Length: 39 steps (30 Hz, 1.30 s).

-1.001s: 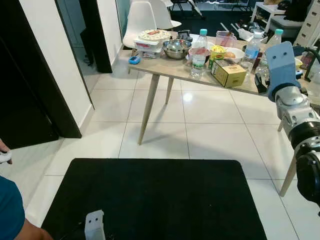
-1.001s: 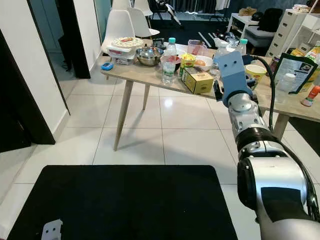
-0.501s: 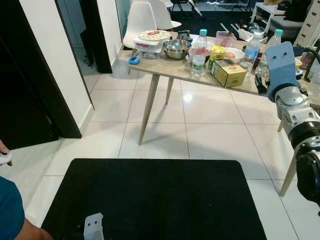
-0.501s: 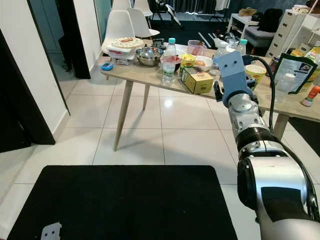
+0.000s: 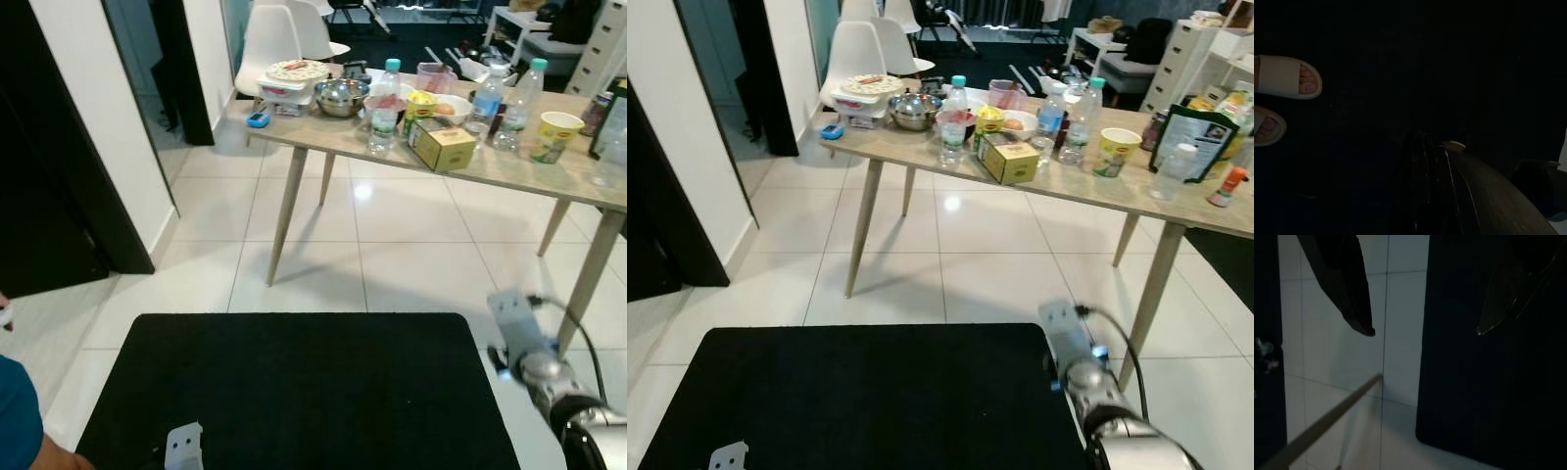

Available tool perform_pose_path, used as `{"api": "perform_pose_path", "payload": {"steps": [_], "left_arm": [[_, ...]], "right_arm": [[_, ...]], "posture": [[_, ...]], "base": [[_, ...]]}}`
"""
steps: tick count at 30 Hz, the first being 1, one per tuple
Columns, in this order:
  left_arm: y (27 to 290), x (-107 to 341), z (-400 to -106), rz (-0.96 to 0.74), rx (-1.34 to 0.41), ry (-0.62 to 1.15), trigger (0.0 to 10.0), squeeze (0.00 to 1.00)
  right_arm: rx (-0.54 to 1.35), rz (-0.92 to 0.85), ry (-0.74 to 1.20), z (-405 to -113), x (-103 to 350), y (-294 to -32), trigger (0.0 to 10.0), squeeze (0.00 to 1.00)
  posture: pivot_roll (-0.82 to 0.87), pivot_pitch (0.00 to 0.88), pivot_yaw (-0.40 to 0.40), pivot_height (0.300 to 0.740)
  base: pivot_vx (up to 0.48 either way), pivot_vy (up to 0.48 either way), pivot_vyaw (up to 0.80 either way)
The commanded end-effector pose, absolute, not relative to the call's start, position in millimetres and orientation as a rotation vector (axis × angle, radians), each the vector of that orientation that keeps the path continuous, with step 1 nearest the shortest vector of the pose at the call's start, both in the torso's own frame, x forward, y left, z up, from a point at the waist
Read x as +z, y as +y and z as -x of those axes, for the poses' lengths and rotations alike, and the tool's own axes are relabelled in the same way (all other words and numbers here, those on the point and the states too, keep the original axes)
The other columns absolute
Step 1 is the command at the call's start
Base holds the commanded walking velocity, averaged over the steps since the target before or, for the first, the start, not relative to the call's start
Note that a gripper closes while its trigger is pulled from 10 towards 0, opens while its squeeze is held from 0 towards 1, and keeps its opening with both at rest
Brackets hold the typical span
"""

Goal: Restocking fridge

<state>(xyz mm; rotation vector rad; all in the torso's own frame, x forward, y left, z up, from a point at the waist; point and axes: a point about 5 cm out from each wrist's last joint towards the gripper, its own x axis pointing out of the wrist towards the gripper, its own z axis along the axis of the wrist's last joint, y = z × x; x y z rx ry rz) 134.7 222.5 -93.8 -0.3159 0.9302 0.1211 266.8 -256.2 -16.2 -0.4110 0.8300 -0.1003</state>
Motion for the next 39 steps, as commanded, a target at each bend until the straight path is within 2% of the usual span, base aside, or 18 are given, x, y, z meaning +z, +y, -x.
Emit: {"api": "perform_pose_path", "payload": {"steps": [1, 2, 4, 6, 10, 16, 32, 39], "left_arm": [[219.7, -96.3, -130.0, 0.316, 0.12, 0.955, 10.0, 0.0], [219.7, -96.3, -130.0, 0.316, 0.12, 0.955, 10.0, 0.0], [219.3, -96.7, -129.4, 0.316, 0.119, 0.959, 10.0, 0.0], [219.2, -96.7, -129.3, 0.316, 0.119, 0.96, 10.0, 0.0], [219.6, -96.8, -129.2, 0.313, 0.121, 0.963, 10.0, 0.0], [219.9, -97.0, -128.5, 0.306, 0.12, 0.968, 10.0, 0.0], [217.7, -98.1, -127.0, 0.291, 0.105, 0.981, 10.0, 0.0], [216.5, -98.0, -128.1, 0.281, 0.096, 0.982, 10.0, 0.0]], "right_arm": [[-0.079, 0.395, 0.91, -246.5, -34.3, -250.6, 10.0, 0.0], [-0.079, 0.395, 0.91, -246.5, -34.3, -250.6, 10.0, 0.0], [-0.062, 0.391, 0.99, -221.7, -52.1, -247.8, 10.0, 0.0], [-0.058, 0.39, 1.018, -212.8, -57.7, -247.1, 10.0, 0.0], [0.003, 0.44, 1.139, -175.5, -78.1, -244.5, 10.0, 0.0], [0.031, 0.441, 1.197, -154.4, -88.0, -241.4, 10.0, 0.0], [0.058, 0.477, 1.213, -148.9, -89.6, -243.1, 10.0, 0.0], [0.079, 0.486, 1.226, -147.1, -90.2, -243.3, 10.0, 0.0]], "posture": [[-0.02, 0.0, -0.048, 0.74], [-0.02, 0.0, -0.048, 0.74], [-0.03, 0.0, -0.047, 0.74], [-0.03, 0.0, -0.047, 0.74], [-0.03, 0.0, -0.045, 0.74], [-0.03, 0.0, -0.039, 0.74], [-0.03, 0.0, -0.043, 0.74], [-0.03, 0.0, -0.044, 0.74]], "base": [[0.0, 0.0, 0.0], [0.0, 0.0, 0.0], [0.0, 0.0, 0.0], [0.0, 0.0, 0.0], [0.0, 0.0, 0.0], [0.0, 0.0, 0.0], [0.0, 0.0, 0.0], [0.0, 0.0, -0.79]]}}
